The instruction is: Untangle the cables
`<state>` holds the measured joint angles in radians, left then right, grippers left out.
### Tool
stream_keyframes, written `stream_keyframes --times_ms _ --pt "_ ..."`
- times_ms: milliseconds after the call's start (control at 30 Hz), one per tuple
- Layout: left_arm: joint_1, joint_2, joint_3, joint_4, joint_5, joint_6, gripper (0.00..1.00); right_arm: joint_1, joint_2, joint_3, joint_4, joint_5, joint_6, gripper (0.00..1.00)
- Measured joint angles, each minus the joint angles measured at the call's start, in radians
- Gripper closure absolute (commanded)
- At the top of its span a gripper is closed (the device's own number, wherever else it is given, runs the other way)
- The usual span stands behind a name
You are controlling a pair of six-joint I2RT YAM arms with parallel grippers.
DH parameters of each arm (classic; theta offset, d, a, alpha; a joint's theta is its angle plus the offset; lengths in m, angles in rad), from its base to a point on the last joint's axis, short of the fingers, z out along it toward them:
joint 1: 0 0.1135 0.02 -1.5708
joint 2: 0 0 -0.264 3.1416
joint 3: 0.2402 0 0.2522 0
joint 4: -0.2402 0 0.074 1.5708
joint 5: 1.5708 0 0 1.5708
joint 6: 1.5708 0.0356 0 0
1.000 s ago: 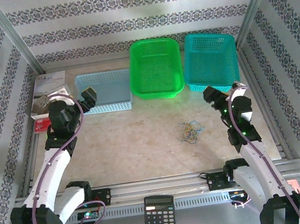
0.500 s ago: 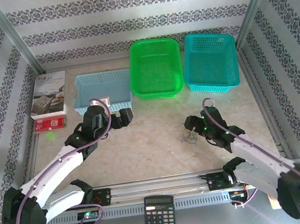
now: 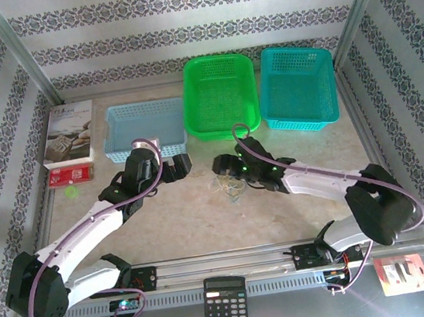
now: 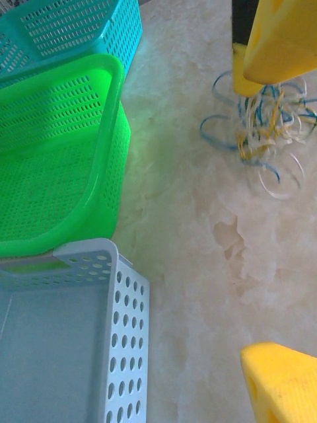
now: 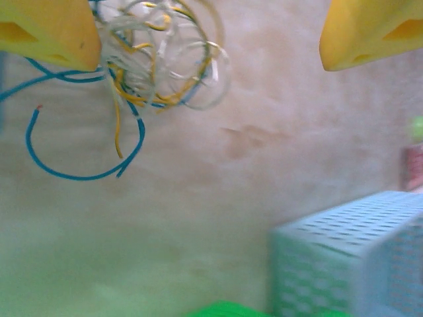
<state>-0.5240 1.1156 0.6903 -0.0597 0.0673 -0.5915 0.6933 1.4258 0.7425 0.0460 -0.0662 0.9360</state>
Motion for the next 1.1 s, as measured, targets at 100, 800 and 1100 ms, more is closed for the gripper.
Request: stream_keyframes --times_ms 100,800,1100 --pt "0.0 0.0 -0.002 0.001 0.0 -0.008 0.0 0.02 0.007 0.048 0.011 -0.003 -0.021 0.12" --pt "0.0 -0.068 -0.094 0.113 0.103 -0.068 0.0 0.081 -0.219 -0.093 -0.224 0.074 -0.254 0.55" --pt "0.0 -0.066 -0.098 0.113 0.104 -0.084 0.0 0.223 -0.077 -0.078 -0.24 0.085 -0.262 0.68"
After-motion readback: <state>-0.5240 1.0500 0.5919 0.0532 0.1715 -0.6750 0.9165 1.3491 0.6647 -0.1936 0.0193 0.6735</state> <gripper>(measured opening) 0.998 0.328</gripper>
